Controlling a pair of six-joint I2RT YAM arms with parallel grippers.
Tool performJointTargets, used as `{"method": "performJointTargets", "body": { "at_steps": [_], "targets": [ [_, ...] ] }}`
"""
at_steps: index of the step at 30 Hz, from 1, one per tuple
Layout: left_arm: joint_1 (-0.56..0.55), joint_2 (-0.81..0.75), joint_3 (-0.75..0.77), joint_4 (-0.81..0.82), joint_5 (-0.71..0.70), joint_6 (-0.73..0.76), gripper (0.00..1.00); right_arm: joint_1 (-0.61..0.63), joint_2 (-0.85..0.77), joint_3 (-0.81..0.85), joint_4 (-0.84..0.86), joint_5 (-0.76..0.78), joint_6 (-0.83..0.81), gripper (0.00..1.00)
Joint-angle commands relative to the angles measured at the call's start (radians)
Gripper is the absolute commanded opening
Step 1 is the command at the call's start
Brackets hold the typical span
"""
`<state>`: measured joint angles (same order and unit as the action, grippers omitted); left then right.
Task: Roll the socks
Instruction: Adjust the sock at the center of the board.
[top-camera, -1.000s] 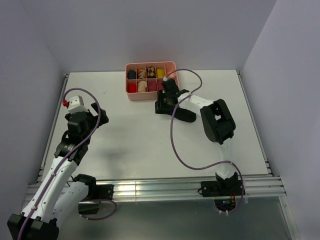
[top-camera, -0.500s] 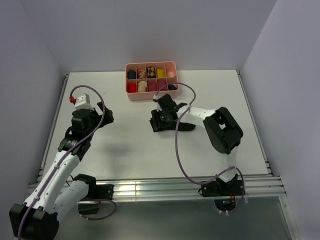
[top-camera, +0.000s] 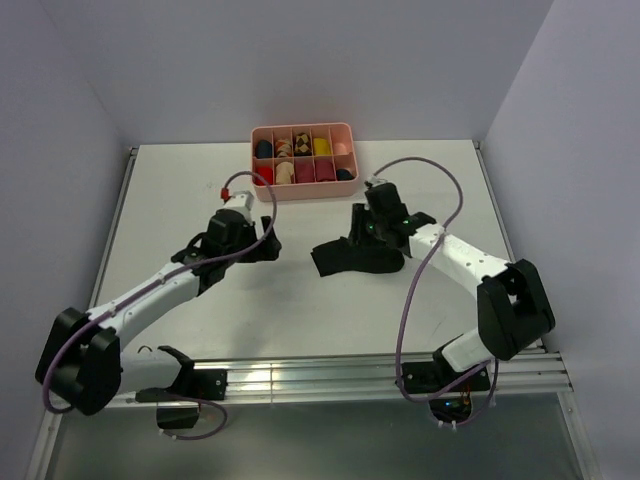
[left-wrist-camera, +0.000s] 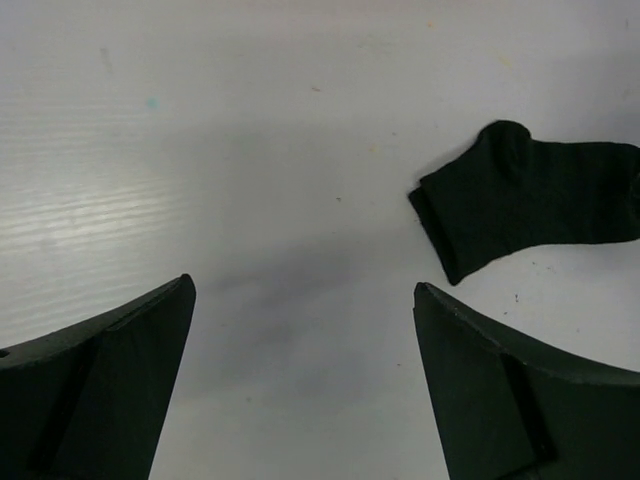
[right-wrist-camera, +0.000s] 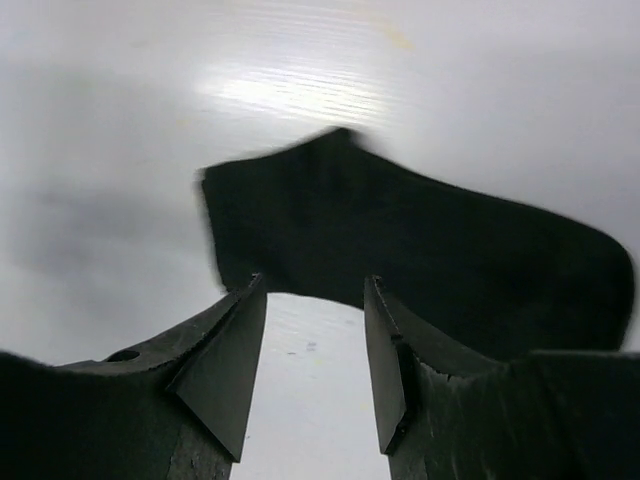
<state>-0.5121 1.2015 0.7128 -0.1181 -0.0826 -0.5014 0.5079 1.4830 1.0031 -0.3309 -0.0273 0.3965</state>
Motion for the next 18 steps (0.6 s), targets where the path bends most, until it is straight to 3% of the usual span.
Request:
{"method": "performJointTargets", "body": {
  "at_steps": [1, 10, 18],
  "targets": [
    [-0.083, 0.096, 0.086, 0.109, 0.001, -0.006, 0.95, -0.122, -0.027, -0.124, -0.028, 0.069, 0.165, 0.51],
    [-0.242, 0.427, 0.287, 0.179, -0.031, -0.005, 0.91, -0.275, -0.061, -0.247, 0.001, 0.069, 0.252, 0.49],
    [-0.307, 0.625, 0.421, 0.204, -0.083, 0.044, 0.71, -0.322, 0.028, -0.212, 0.039, 0.056, 0.240, 0.48]
  ]
}}
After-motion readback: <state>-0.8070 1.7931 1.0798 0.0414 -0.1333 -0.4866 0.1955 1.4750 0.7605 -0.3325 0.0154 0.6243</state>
